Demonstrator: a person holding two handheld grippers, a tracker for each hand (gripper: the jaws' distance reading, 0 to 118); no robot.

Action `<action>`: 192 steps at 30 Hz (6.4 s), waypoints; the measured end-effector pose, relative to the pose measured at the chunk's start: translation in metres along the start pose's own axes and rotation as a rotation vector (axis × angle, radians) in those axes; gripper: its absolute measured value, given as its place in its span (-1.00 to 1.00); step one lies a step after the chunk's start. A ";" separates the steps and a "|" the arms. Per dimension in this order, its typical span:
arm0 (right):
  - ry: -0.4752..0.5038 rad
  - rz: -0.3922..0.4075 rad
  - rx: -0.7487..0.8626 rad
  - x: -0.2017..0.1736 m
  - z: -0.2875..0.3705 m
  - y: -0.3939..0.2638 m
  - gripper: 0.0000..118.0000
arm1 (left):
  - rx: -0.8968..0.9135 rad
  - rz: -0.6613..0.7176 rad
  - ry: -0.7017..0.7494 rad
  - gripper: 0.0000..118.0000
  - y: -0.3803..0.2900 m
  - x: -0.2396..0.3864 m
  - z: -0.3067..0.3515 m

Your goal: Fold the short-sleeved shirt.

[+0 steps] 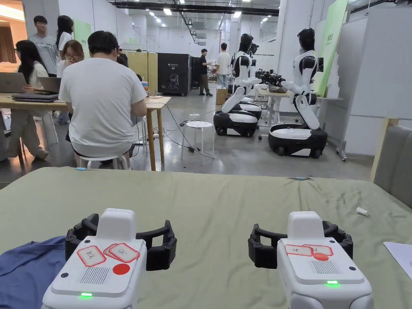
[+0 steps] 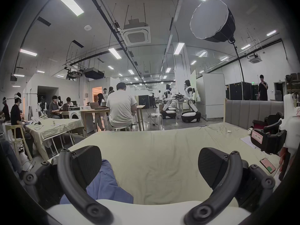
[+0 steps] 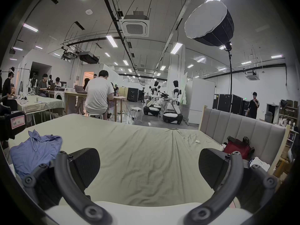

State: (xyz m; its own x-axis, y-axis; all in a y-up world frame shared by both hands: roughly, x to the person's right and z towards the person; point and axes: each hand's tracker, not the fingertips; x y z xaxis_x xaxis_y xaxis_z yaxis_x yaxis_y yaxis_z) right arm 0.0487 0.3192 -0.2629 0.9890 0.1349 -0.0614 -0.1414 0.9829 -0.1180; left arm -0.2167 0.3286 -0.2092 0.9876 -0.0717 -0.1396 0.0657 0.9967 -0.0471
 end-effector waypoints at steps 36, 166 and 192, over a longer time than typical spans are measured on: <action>0.014 -0.014 -0.012 0.001 0.002 0.002 1.00 | -0.013 -0.005 -0.022 1.00 -0.001 -0.002 0.000; -0.029 -0.033 -0.257 0.144 -0.044 -0.071 -1.00 | -0.600 -0.050 -0.621 0.94 -0.090 0.266 -0.196; 0.154 0.037 -0.231 0.001 -0.059 -0.045 -1.00 | -0.534 0.041 -0.130 -1.00 -0.081 -0.045 -0.122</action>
State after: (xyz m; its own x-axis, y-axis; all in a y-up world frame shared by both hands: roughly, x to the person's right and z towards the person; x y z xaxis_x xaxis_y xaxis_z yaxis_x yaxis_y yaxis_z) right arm 0.0534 0.2679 -0.3165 0.9670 0.1320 -0.2177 -0.2011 0.9205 -0.3350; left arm -0.2835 0.2462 -0.3201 0.9995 0.0054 -0.0301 -0.0209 0.8388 -0.5440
